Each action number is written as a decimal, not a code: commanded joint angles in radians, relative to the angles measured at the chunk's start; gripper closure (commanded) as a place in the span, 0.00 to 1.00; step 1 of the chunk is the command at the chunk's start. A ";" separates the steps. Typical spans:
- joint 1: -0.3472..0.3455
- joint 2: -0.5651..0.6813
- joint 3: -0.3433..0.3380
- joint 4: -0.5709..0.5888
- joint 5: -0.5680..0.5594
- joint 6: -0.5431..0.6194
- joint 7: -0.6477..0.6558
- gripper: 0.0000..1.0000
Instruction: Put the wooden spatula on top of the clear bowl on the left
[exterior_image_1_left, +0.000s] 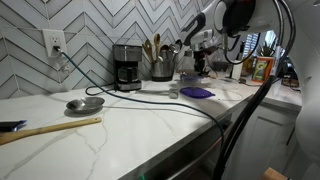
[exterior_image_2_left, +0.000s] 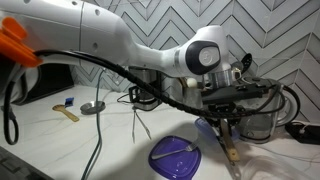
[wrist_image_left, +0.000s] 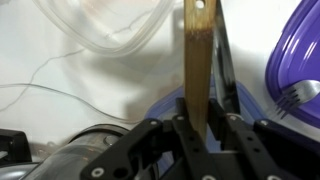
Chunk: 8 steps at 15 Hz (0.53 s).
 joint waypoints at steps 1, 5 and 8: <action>0.002 0.012 -0.002 0.017 -0.009 -0.023 -0.013 0.42; -0.001 0.007 0.000 0.020 0.000 -0.022 -0.010 0.16; -0.003 -0.001 -0.001 0.025 0.004 -0.017 -0.003 0.11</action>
